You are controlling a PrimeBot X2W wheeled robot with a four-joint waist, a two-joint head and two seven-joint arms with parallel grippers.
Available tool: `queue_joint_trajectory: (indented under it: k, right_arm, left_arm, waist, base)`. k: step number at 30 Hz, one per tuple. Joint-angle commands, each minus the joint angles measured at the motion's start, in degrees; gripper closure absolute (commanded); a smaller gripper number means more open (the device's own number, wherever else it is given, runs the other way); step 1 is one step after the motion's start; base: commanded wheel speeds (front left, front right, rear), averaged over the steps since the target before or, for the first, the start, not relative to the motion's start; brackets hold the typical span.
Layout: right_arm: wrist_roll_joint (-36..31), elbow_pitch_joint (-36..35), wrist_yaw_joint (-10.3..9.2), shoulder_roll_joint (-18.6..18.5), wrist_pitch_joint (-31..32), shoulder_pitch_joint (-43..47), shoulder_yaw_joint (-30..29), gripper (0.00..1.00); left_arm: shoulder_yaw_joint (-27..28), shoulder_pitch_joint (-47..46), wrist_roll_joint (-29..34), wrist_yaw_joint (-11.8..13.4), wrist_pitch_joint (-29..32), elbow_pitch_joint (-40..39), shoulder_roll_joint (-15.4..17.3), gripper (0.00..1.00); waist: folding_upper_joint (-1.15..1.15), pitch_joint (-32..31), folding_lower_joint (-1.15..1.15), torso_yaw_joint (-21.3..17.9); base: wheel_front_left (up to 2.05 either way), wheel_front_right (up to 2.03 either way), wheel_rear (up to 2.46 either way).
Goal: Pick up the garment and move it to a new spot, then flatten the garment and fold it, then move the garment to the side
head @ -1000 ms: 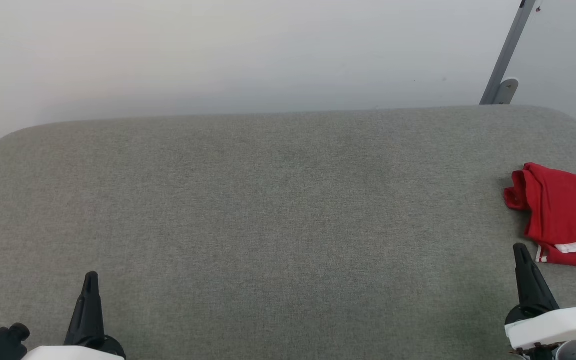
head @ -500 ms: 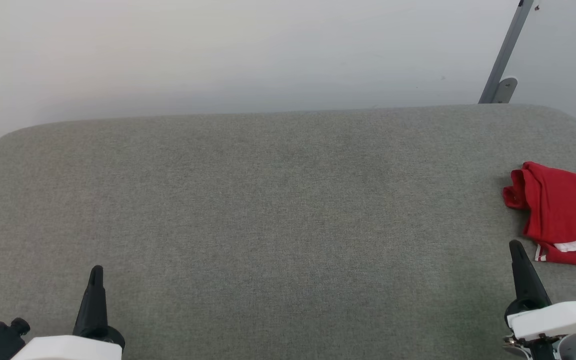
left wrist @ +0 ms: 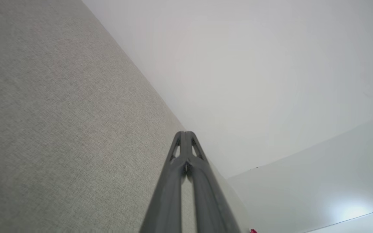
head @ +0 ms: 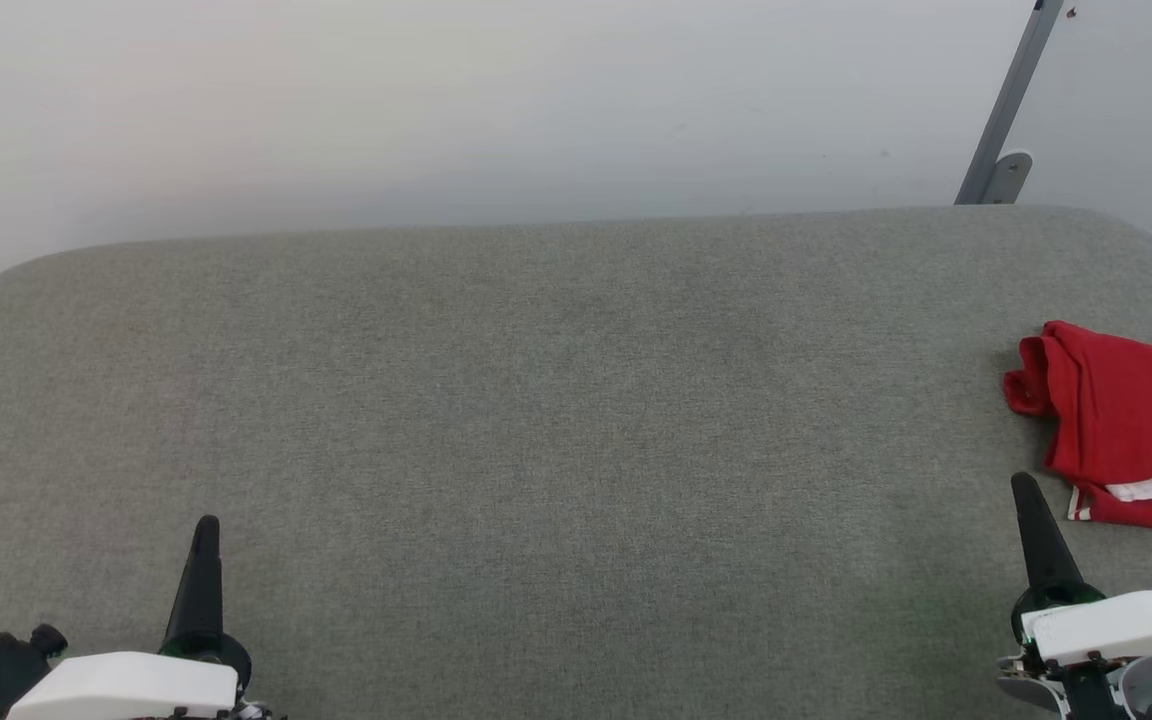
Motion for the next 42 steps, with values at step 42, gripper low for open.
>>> queue_joint_trajectory:
  k: [42]
  right_arm:
    - [18.5,0.5,-0.01,3.2,6.2,-3.6,-2.0,1.00]
  left_arm:
    - [0.7,-5.9,-20.2,-0.1,6.1,3.0,-1.6,1.00]
  waist:
    - [0.00,0.4,0.00,-0.5]
  base:
    - [0.00,0.00,0.00]
